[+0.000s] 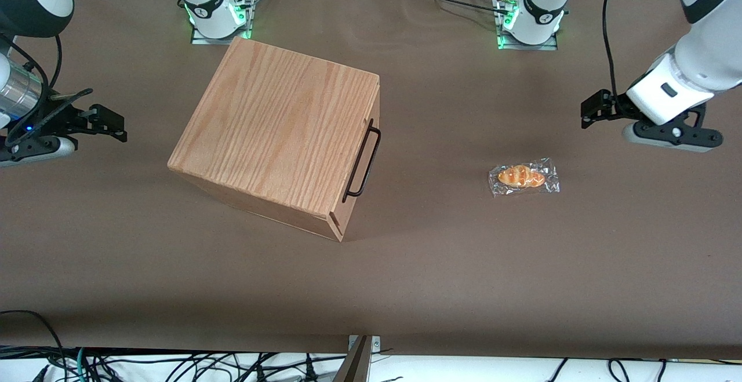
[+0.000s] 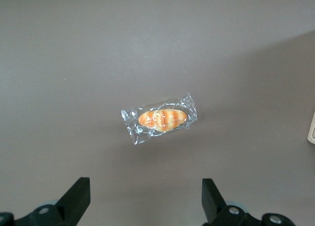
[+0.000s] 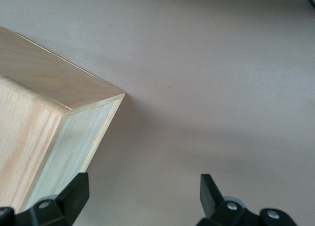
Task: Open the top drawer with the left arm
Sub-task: 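Move the left gripper down toward the black drawer handle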
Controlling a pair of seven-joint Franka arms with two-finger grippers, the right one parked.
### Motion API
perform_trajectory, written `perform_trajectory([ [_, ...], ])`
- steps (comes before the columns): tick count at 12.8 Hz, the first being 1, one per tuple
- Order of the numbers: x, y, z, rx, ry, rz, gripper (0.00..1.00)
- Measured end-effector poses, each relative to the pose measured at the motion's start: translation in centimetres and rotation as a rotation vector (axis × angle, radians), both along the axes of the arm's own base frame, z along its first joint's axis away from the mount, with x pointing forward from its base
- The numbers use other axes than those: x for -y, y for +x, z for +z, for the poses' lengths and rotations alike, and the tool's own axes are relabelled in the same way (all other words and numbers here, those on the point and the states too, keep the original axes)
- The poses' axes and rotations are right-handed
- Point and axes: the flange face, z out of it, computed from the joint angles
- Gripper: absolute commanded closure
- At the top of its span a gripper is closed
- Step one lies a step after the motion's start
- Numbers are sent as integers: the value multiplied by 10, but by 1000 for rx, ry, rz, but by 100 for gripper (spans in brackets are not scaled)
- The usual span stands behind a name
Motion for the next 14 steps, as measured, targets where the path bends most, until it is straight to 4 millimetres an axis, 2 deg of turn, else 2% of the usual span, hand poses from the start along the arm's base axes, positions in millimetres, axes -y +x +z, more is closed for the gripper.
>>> perform_trajectory([
  [2,18,2,-9,-16,-8,-30,0],
  [3,34,1,-8,-10,-14,-58,0],
  [6,102,-1,6,23,-41,-157,0],
  [7,125,0,5,25,-52,-183,0],
  [11,225,7,-33,-11,-101,-296,0],
  [14,277,19,-65,2,-190,-321,0],
])
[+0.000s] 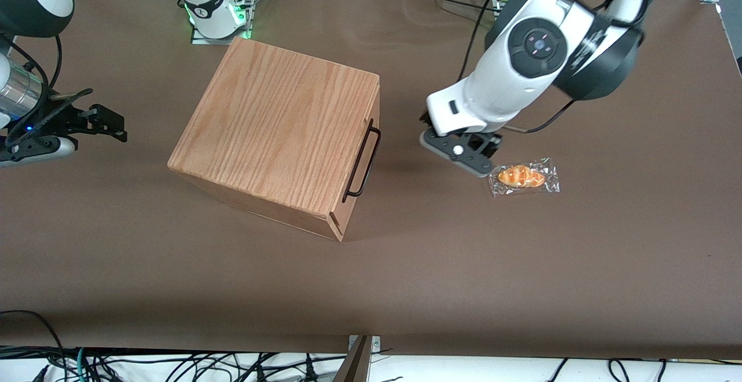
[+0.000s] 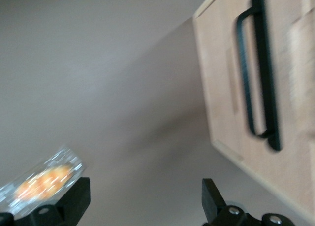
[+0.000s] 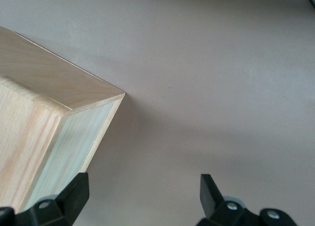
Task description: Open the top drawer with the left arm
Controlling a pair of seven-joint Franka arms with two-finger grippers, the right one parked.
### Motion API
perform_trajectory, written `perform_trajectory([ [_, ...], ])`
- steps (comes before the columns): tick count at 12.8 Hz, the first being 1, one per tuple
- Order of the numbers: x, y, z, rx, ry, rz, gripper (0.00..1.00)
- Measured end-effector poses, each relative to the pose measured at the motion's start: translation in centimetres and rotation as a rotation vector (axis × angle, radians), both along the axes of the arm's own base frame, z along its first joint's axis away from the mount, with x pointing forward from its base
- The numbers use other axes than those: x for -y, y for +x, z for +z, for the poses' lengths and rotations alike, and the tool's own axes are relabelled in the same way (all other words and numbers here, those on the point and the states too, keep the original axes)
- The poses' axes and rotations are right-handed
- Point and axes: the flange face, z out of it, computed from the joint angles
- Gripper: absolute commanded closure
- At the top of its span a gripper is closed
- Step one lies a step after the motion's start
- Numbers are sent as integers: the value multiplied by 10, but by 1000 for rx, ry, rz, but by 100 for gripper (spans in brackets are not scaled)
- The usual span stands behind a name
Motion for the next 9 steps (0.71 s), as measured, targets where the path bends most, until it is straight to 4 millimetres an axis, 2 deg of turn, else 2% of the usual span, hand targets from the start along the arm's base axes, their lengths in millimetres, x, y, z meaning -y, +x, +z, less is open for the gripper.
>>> perform_trajectory([
  [3,17,19,-36,-31,-146,59,0],
  [5,32,25,-57,-26,-203,81,0],
  [7,51,24,-75,-8,-223,75,0],
  [9,71,14,-85,-9,-227,53,0],
])
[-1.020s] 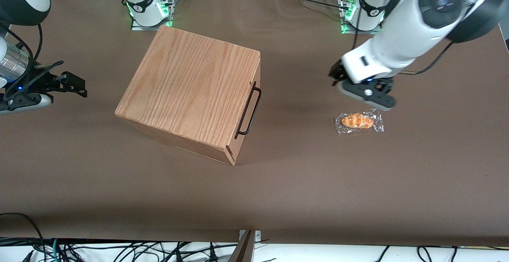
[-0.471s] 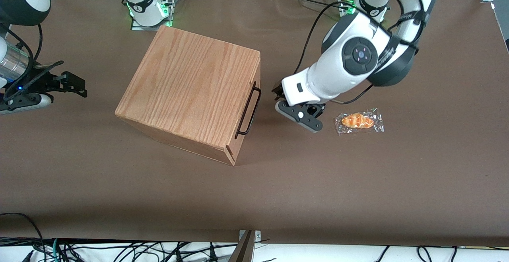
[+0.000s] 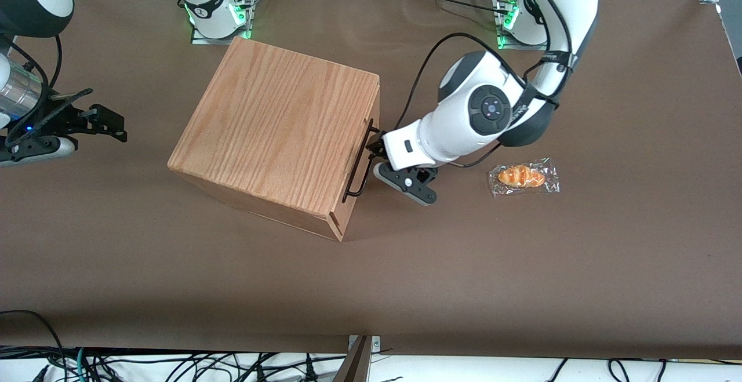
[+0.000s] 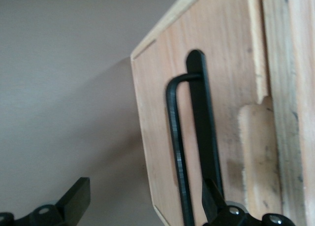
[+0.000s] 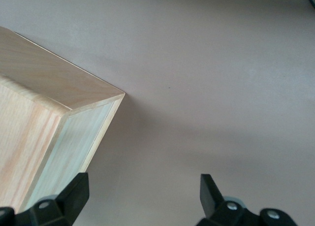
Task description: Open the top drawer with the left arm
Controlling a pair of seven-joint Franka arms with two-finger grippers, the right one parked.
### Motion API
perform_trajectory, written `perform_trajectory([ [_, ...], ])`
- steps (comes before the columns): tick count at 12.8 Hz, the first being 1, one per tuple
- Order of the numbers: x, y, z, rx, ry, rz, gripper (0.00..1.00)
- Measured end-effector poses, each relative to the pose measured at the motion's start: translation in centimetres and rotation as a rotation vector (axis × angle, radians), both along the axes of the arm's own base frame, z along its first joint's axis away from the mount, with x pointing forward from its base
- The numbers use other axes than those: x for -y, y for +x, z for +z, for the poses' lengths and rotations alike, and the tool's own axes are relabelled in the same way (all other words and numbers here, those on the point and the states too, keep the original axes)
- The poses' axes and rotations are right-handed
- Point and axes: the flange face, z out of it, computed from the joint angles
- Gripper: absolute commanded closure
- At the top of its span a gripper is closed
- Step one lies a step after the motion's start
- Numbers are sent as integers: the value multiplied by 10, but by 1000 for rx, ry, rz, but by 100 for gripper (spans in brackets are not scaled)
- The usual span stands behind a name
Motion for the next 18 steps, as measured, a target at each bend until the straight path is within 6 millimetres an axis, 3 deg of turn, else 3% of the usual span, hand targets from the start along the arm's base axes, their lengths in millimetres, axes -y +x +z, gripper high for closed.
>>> perform_trajectory([
  [7,-1,7,-22,-4,1,16,0],
  [13,-2,9,-25,-4,3,20,0],
  [18,-5,11,-39,-15,17,20,0],
])
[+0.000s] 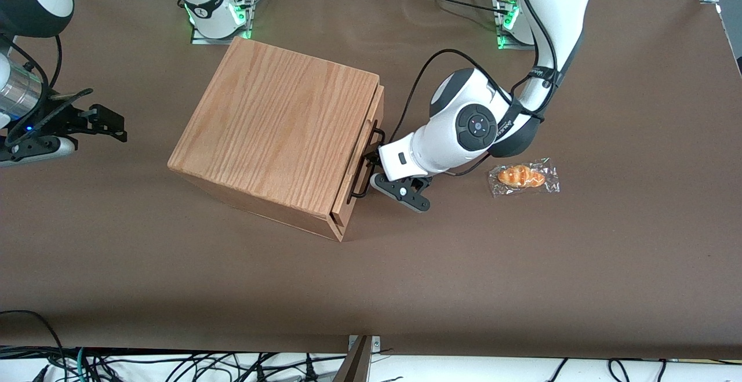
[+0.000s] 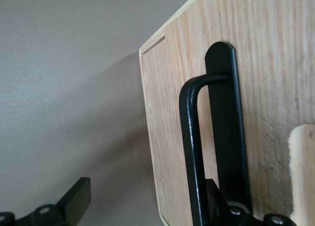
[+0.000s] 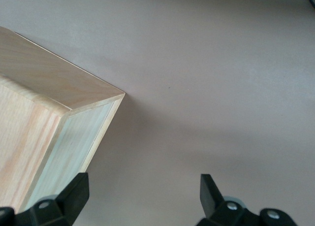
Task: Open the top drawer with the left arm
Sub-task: 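Pull the handle outward from the box with the left gripper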
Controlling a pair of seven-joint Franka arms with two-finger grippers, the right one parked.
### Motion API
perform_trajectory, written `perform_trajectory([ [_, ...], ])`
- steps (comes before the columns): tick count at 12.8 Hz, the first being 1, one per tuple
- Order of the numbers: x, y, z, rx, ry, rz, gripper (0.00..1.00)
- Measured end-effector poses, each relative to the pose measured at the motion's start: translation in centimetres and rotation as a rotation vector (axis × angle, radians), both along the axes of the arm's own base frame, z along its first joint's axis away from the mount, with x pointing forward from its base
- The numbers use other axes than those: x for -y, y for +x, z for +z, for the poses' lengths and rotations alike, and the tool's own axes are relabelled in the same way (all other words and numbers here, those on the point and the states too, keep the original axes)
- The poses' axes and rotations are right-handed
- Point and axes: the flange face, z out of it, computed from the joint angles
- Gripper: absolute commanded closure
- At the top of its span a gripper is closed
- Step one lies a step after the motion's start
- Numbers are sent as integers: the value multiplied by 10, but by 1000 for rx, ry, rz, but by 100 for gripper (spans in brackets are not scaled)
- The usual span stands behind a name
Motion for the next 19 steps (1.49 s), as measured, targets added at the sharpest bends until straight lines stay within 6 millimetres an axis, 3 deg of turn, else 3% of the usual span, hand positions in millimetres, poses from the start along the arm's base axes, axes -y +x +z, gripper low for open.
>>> perform_trajectory([
  [9,-12,8,1,22,18,-3,0],
  [19,-60,31,-7,-13,38,47,0],
])
